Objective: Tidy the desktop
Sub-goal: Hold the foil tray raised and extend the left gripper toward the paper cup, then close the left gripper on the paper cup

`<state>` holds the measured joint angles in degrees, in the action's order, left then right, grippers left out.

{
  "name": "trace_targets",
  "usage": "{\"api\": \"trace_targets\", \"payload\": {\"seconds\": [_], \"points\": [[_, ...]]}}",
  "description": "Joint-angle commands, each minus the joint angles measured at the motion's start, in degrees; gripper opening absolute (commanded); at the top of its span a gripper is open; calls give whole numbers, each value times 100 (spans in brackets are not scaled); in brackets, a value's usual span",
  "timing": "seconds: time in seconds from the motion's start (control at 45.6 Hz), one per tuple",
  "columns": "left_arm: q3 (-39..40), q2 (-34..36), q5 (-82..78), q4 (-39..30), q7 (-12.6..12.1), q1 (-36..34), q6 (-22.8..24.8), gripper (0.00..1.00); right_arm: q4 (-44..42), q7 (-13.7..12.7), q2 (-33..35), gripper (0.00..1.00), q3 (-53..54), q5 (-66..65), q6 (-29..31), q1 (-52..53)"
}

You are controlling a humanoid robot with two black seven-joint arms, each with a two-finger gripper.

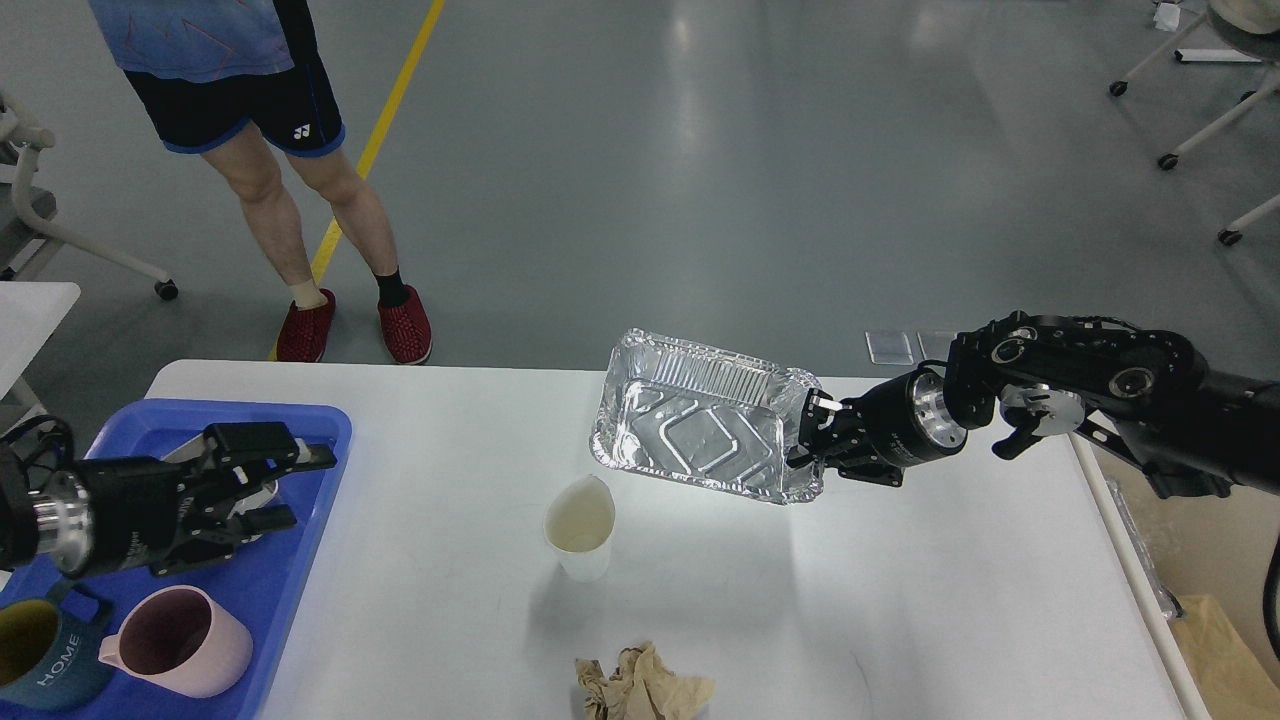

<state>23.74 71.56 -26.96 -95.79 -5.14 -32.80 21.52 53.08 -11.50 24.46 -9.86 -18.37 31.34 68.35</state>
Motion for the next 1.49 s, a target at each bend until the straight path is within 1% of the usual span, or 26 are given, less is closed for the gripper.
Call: {"api": "trace_targets", "payload": {"seconds": [0.0, 0.066, 0.132, 0.241, 0.351, 0.571, 0.878, 1.053, 1.229, 1.317, 1.47], "points": [[-27, -958, -292, 490, -172, -297, -42, 81, 10, 7, 24, 0, 2, 0, -5, 3], [-123, -1451, -309, 736, -224, -525, -42, 81, 10, -1, 33, 0, 2, 0, 4, 3], [-430, -1873, -336, 956, -295, -850, -68, 81, 10, 7, 33, 0, 2, 0, -5, 3], [-1098, -2480, -336, 1387, -295, -1334, -227, 81, 10, 7, 33, 0, 2, 0, -5, 3], [-1547, -2920, -336, 1721, -295, -1580, -323, 81, 10, -1, 33, 0, 2, 0, -5, 11], [-1741, -3236, -336, 1959, -304, -1704, -324, 82, 45, -1, 41, 0, 11, 0, -5, 12], [-1759, -3623, -336, 2275, -304, -1651, -324, 82, 62, -1, 41, 0, 11, 0, -31, 20], [-1759, -3790, -336, 2424, -286, -1598, -324, 82, 115, -1, 41, 0, 11, 0, -57, 29], [-1987, -3939, -336, 2591, -233, -1598, -420, 82, 115, 7, 41, 0, 11, 0, -93, 20], [-2005, -4089, -336, 2784, -225, -1581, -446, 82, 124, 7, 50, 0, 28, 0, -93, 20], [-2031, -4581, -336, 3268, -216, -1537, -447, 82, 203, 7, 50, 0, 46, 0, -136, 20]]}}
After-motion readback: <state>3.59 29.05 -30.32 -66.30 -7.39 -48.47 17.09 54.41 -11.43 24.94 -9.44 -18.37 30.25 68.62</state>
